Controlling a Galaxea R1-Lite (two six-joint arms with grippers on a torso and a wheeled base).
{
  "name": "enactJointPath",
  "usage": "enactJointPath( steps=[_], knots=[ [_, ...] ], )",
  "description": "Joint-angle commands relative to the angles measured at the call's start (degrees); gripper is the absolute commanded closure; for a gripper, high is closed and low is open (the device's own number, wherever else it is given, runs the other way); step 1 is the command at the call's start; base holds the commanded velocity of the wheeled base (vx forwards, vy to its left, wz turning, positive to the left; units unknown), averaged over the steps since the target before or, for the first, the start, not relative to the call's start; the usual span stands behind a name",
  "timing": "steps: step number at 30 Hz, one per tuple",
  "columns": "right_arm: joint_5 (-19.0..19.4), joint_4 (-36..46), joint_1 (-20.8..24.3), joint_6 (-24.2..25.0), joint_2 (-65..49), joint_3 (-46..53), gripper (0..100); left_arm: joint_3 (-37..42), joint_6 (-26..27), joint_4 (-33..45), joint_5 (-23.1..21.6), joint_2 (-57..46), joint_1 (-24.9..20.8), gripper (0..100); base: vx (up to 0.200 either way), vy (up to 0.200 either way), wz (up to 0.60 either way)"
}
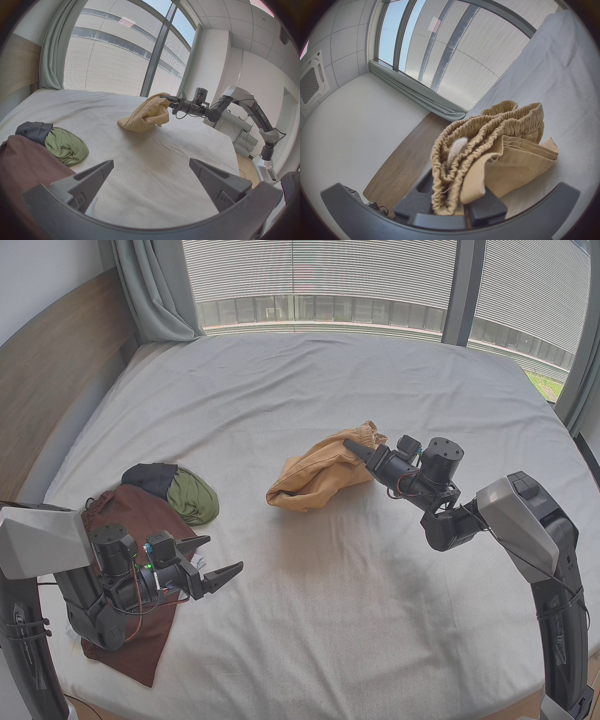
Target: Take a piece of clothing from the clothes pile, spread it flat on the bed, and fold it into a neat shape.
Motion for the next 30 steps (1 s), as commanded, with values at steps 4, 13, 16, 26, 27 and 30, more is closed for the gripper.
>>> enactJointPath(
  steps=[4, 13, 16, 26, 27, 30],
  knots=[
    [0.1, 2.3, -0.4, 0.0, -0.2, -5.0, 100, 0.0, 0.0, 0.0, 0.1, 0.0, 0.0, 0, 0.000, 0.000, 0.00],
    [0.1, 9.1, -0.7, 0.0, 1.8, -17.1, 100, 0.0, 0.0, 0.0, 0.0, 0.0, 0.0, 0, 0.000, 0.000, 0.00],
    [0.1, 11.8, -1.0, 0.0, 3.2, -20.5, 100, 0.0, 0.0, 0.0, 0.0, 0.0, 0.0, 0, 0.000, 0.000, 0.00],
    [-0.3, 18.0, -1.6, 0.1, 11.5, -20.5, 100, 0.1, 0.0, -0.1, 0.0, 0.0, 0.0, 0, 0.000, 0.000, 0.00],
    [-0.3, 18.0, -1.6, 0.1, 11.9, -20.5, 100, 0.1, 0.0, -0.1, 0.0, -0.1, 0.0, 0, 0.000, 0.000, 0.00],
    [-0.5, 17.3, -1.8, -0.4, 11.0, -20.5, 100, 0.1, 0.0, -0.1, 0.0, -0.1, 0.0, 0, 0.000, 0.000, 0.00]
  ],
)
